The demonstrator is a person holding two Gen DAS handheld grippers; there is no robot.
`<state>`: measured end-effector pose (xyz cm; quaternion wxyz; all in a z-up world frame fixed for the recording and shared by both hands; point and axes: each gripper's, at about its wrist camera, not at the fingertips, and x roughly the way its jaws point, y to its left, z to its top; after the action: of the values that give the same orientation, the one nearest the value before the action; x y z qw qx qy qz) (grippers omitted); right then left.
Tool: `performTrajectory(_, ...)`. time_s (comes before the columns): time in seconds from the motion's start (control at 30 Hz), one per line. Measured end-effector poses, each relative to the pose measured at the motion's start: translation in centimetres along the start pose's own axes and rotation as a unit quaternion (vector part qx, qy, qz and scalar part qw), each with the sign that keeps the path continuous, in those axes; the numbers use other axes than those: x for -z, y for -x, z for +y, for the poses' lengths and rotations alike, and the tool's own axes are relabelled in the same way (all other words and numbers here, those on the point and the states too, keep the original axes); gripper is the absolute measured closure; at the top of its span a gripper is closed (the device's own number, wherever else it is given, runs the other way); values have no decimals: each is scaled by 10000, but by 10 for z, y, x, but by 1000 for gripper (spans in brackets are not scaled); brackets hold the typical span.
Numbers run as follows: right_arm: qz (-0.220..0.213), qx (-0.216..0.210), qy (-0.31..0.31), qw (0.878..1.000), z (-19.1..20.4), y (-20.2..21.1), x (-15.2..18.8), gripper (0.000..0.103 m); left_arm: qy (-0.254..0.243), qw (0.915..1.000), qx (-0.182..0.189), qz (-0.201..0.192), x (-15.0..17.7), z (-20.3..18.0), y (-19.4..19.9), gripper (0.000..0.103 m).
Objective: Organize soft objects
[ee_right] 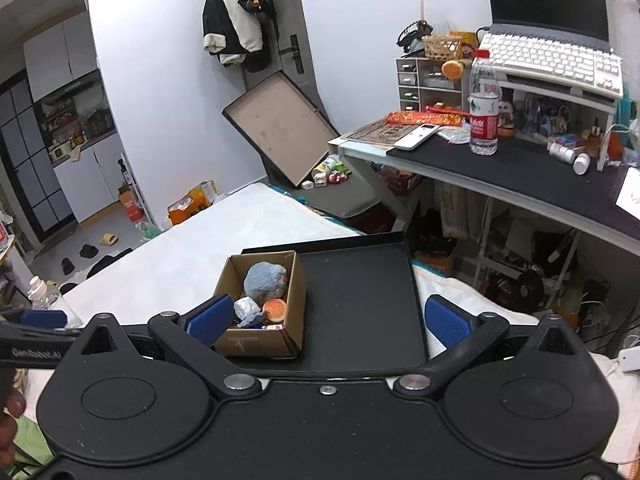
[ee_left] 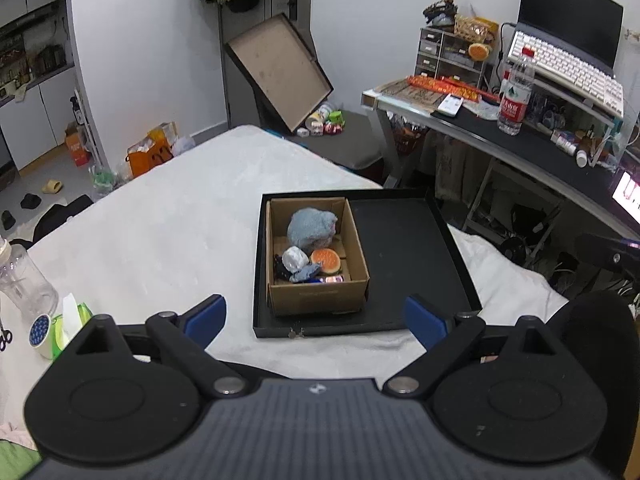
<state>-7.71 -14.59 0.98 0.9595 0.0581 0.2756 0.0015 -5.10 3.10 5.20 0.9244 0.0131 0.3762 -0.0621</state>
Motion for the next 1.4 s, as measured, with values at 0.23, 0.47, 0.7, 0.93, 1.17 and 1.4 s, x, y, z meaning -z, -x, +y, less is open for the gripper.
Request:
performTrajectory(0.23,-65,54,-87,9999,-3,15,0,0,82,9998,-22,-155,-2,6,19,7)
performTrajectory(0.47,-84,-19,109,9999,5,21,0,0,73,9997,17,-211,-3,11,28,7)
performTrajectory(0.7,-10,-72,207,9998,13,20,3,0,134,9996,1,-228,-2,16,31,7)
performTrajectory(0.93,-4,-101,135,9999,13,20,4,0,69,9998,26,-193,-1,11,30,7)
performTrajectory(1.17,36,-79,121,9999,9,18,6,0,28,9998,36,-175,1,8,29,7)
performTrajectory(1.4,26,-137,92,9999,8,19,7,0,-78,9997,27,-230,2,2,33,7)
